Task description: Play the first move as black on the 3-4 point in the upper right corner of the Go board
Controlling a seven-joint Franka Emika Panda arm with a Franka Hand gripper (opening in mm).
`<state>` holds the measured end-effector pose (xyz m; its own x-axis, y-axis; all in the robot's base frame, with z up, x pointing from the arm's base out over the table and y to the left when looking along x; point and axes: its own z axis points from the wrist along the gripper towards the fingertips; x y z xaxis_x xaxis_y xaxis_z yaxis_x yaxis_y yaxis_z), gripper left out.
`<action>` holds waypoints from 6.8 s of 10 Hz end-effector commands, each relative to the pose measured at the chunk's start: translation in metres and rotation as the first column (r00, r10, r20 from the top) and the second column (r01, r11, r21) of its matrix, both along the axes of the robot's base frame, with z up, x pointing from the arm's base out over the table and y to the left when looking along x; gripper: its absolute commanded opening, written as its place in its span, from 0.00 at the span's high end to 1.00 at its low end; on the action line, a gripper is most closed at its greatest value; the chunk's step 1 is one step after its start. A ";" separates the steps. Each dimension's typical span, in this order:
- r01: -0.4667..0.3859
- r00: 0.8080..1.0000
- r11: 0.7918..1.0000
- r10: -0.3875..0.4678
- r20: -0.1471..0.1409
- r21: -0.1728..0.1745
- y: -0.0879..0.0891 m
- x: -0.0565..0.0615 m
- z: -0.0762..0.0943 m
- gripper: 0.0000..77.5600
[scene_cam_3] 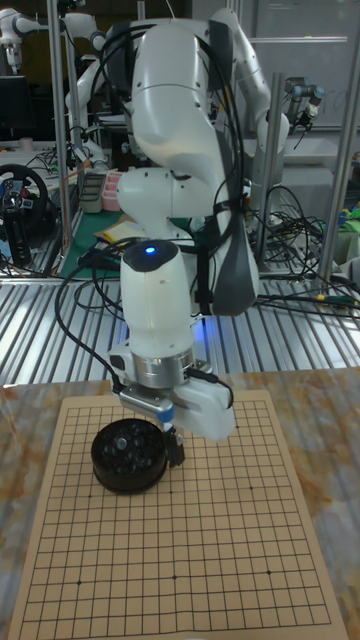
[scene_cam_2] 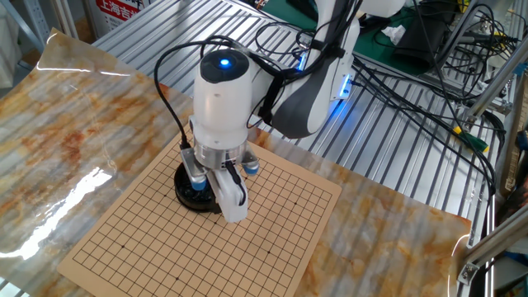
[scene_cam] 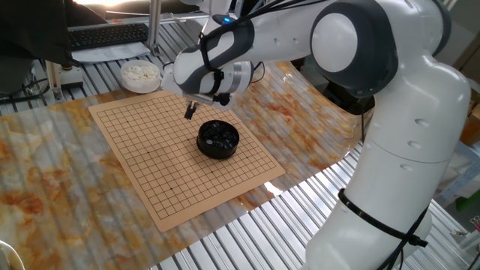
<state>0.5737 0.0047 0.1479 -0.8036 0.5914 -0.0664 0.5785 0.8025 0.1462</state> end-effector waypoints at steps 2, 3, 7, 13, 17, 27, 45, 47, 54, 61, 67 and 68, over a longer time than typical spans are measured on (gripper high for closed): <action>-0.025 0.999 0.999 0.024 -0.046 -0.022 0.000 0.001 0.002 0.99; -0.030 0.998 0.999 0.029 -0.047 -0.018 0.000 0.001 0.002 0.99; 0.006 0.999 1.000 -0.005 -0.039 0.021 -0.001 0.004 0.003 0.99; 0.013 1.000 0.999 -0.013 -0.001 0.038 -0.005 0.042 -0.005 0.99; 0.041 0.999 0.997 -0.042 0.001 0.059 0.021 0.050 -0.009 0.99; -0.158 0.984 0.986 0.162 -0.079 0.048 0.040 0.060 -0.016 0.99; 0.017 1.000 0.977 -0.016 -0.004 0.211 0.085 0.104 -0.046 0.99; 0.015 1.000 0.975 -0.017 0.005 0.222 0.086 0.106 -0.050 0.99; 0.002 1.000 0.967 -0.008 0.024 0.255 0.088 0.121 -0.057 0.99; 0.029 0.998 0.959 -0.043 0.045 0.284 0.115 0.123 -0.062 0.99; 0.038 0.997 0.953 -0.057 0.054 0.302 0.127 0.129 -0.055 0.99; 0.037 0.997 0.951 -0.057 0.057 0.306 0.127 0.130 -0.057 0.99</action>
<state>0.7022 0.1318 0.0900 -0.7750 0.6276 0.0745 0.5970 0.6884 0.4119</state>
